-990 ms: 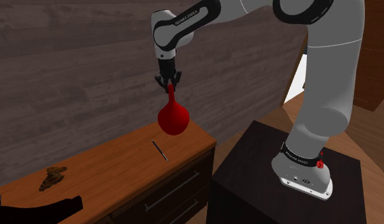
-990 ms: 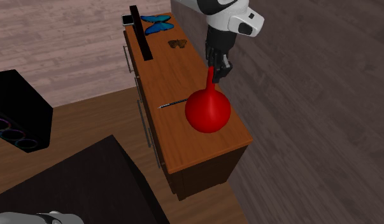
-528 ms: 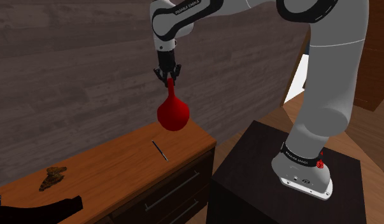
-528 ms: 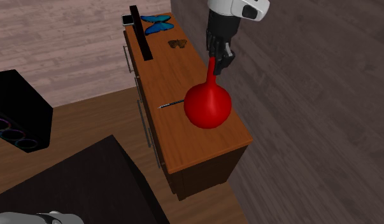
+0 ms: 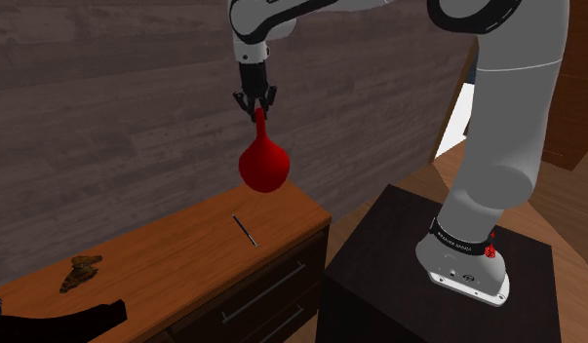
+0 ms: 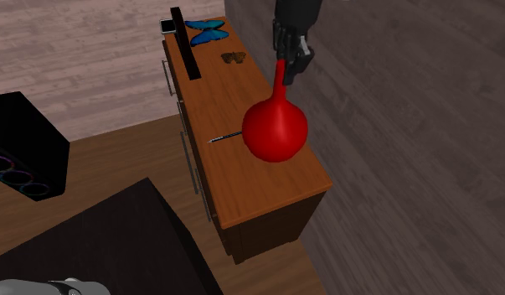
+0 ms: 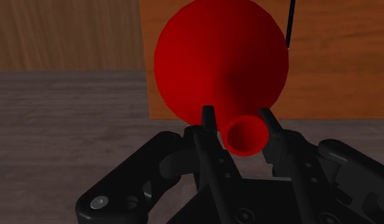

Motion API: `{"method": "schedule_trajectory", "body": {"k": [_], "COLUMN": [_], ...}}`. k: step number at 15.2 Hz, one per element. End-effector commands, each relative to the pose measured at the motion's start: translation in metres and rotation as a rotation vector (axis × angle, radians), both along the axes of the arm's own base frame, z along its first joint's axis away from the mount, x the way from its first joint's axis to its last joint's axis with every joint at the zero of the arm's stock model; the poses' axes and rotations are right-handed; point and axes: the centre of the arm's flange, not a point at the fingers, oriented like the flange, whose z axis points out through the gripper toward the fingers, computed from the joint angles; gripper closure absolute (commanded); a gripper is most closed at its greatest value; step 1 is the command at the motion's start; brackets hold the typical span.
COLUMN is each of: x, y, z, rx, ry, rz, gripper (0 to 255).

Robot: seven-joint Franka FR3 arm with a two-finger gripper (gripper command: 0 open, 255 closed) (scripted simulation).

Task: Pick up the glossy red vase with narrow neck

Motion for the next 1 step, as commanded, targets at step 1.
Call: {"method": "schedule_trajectory", "body": {"k": [1], "x": [-0.0004], "y": [0.0005], "z": [0.0041], "rx": [0.0], "ry": [-0.001], "rz": [0.0], "gripper": [255]}}
